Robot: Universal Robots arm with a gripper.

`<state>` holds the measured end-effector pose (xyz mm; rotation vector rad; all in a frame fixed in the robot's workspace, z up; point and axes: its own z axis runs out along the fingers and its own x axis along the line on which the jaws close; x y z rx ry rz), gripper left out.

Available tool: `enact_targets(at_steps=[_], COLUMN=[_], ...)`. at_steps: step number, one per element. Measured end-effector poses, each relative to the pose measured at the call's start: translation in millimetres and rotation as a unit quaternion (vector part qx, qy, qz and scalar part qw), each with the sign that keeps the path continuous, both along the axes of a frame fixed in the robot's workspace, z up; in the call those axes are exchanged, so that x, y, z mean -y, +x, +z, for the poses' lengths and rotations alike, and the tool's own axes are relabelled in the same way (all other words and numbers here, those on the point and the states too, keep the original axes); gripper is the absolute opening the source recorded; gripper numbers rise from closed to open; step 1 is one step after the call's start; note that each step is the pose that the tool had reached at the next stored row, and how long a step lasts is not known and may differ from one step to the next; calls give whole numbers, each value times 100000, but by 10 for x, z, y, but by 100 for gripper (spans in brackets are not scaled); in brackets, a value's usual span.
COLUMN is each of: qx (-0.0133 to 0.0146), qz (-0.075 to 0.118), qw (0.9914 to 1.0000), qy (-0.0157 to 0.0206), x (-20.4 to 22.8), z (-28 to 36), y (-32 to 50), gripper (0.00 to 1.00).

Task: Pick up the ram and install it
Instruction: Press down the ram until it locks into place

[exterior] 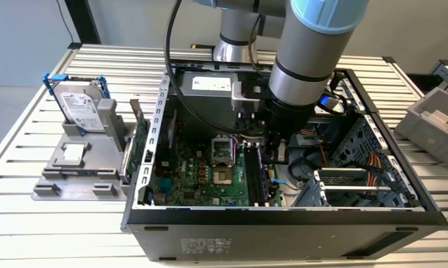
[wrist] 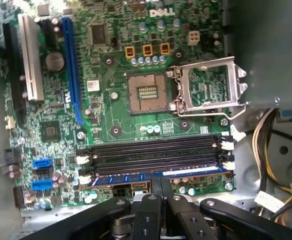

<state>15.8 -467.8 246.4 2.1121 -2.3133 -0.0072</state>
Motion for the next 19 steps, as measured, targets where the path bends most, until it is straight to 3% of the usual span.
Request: enact_targets(at_steps=[5, 8, 15, 19], qx=[82, 109, 107, 104], qz=[3457, 3662, 3691, 3693], qw=[99940, 99933, 99932, 99932], qy=[8, 6, 1, -16], x=[2, 6, 21, 21], z=[-5, -16, -141, -148], y=[-7, -13, -14, -14], gripper=[0, 0, 0, 0])
